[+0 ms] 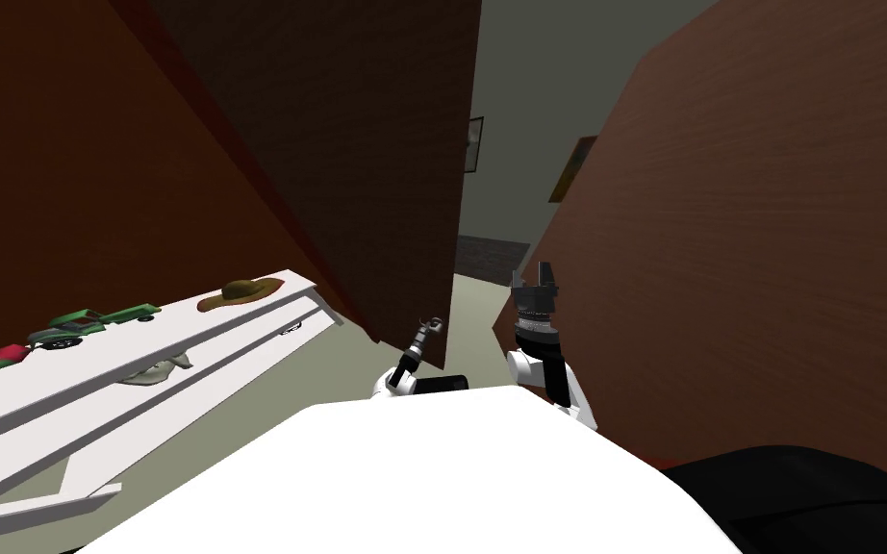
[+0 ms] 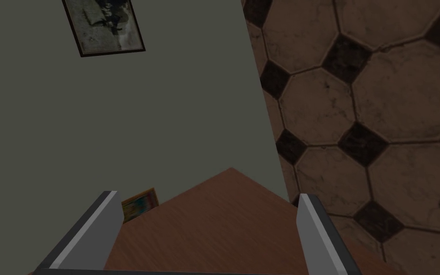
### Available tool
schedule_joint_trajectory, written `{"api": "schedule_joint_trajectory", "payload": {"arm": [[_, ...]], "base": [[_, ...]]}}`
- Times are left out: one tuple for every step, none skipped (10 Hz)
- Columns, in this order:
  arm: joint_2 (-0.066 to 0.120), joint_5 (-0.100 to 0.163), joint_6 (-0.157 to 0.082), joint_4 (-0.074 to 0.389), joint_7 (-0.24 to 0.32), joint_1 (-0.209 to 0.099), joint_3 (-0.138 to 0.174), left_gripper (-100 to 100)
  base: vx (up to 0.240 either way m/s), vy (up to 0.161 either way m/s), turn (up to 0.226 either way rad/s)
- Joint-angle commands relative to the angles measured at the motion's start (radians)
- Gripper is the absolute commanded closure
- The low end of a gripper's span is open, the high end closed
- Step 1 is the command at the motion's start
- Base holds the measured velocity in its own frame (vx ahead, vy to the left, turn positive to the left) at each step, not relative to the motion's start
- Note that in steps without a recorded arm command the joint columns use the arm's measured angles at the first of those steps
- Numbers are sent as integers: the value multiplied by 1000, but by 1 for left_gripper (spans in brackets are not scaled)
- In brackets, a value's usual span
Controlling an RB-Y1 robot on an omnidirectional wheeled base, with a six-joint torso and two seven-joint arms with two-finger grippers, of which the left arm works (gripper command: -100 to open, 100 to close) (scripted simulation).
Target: Push the door open
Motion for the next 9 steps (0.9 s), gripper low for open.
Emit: {"api": "schedule_joint_trajectory", "payload": {"arm": [[16,10,-22,20,-3,-14,32,100],[16,10,-22,20,-3,-14,32,100],[16,10,-22,20,-3,-14,32,100],[25,17,-23,23,-8,-16,56,100],[27,20,-23,24,-10,-16,64,100],[30,22,-23,25,-12,-17,72,100],[33,28,-24,27,-16,-18,90,100],[34,30,-24,28,-18,-19,99,100],[36,36,-25,30,-22,-21,117,100]], "base": [[148,-111,37],[121,-116,25],[62,-56,12],[133,-100,46],[138,-142,84],[102,-129,72],[134,-127,61],[134,-149,53],[122,-156,79]]}}
